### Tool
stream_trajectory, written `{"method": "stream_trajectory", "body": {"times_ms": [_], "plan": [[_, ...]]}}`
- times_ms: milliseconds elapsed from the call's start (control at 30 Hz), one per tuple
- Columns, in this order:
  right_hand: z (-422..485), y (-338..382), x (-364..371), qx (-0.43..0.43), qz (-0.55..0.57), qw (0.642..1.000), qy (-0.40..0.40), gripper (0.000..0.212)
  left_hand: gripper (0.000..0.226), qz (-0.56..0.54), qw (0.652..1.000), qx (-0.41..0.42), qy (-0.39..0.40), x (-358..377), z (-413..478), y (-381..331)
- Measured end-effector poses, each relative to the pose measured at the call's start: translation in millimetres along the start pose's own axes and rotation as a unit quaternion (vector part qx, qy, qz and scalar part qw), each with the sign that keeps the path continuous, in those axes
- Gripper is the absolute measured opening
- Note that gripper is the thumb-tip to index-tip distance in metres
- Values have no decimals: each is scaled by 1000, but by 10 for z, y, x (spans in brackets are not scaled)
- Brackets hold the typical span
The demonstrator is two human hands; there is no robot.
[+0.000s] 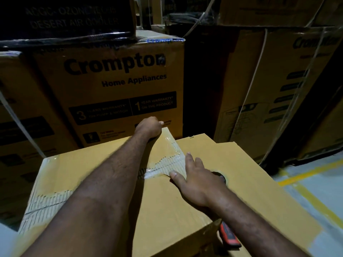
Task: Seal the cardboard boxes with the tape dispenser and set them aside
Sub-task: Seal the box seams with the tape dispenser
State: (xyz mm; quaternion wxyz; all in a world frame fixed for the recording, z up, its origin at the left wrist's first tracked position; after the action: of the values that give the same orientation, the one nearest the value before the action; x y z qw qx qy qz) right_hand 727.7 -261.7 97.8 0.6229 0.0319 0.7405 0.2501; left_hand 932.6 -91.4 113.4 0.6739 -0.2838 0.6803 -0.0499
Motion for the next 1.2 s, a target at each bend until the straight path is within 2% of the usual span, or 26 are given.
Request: {"method": "stream_trajectory", "body": {"times_ms": [67, 100, 167, 233, 300, 367, 433, 500, 567, 633, 700, 767, 900, 1000, 1100, 1200], "plan": [[8, -27, 11, -6, 32, 999, -11, 89, 34, -62, 997, 28, 34, -100, -64, 77], [13, -47, 2, -8, 46, 999, -15, 88, 35, -53, 996, 46, 52, -183, -137, 156], [7, -98, -31, -14, 50, 998, -21, 88, 40, 63, 993, 80, 56, -394, -374, 411], [-27, -130, -40, -19, 43, 999, -28, 90, 46, 185, 977, 101, 11, -633, -739, 790], [-55, -102, -29, -20, 21, 999, -33, 92, 52, 228, 967, 115, -13, -838, -1256, 1165], [-75, 21, -12, -37, -34, 997, -54, 88, 57, 239, 966, 96, 0, -943, -1785, 1551], [-89, 159, -39, -96, -111, 982, -118, 72, 61, 244, 969, -3, -25, -996, -2112, 1988], [-91, 279, -59, -173, -163, 956, -173, 54, 65, 179, 966, -165, -83, -1094, -2285, 2465], [-53, 351, -57, -205, -185, 945, -178, 48, 66, 27, 962, -256, -90, -1129, -2336, 2791], [47, 460, -86, -194, -199, 945, -173, 55, 57, -74, 961, -255, -74, -1111, -2309, 2882], [170, 685, -124, -186, -192, 951, -159, 66, 46, -110, 958, -254, -78, -1137, -2301, 2837], [246, 1028, -79, -202, -161, 958, -122, 69, 44, -151, 946, -276, -78, -1148, -2299, 2790], [136, 1953, 299, -284, -145, 946, -54, 58, 49, -135, 935, -317, -79, -1185, -2299, 2772], [-9, 2529, 619, -344, -98, 933, -38, 42, 49, -154, 931, -325, -53, -1176, -2282, 2844], [-52, 2662, 727, -396, -92, 913, -33, 41, 55, -199, 923, -328, -24, -1145, -2269, 2939], [-22, 2403, 616, -402, -128, 905, -54, 41, 52, -168, 930, -323, -39, -1140, -2259, 2954]]}}
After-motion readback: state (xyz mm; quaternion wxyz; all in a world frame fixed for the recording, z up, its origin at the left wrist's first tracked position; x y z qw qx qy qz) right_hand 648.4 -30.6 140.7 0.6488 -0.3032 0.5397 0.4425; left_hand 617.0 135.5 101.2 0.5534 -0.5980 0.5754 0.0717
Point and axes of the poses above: each hand's wrist, its own z-axis towards the middle knuckle, its own x-axis out of the palm, y = z × x, the point moved 4 cm from there along z, towards the middle knuckle, and after that the axes turned 14 degrees about -x, right-handed, at the moved point
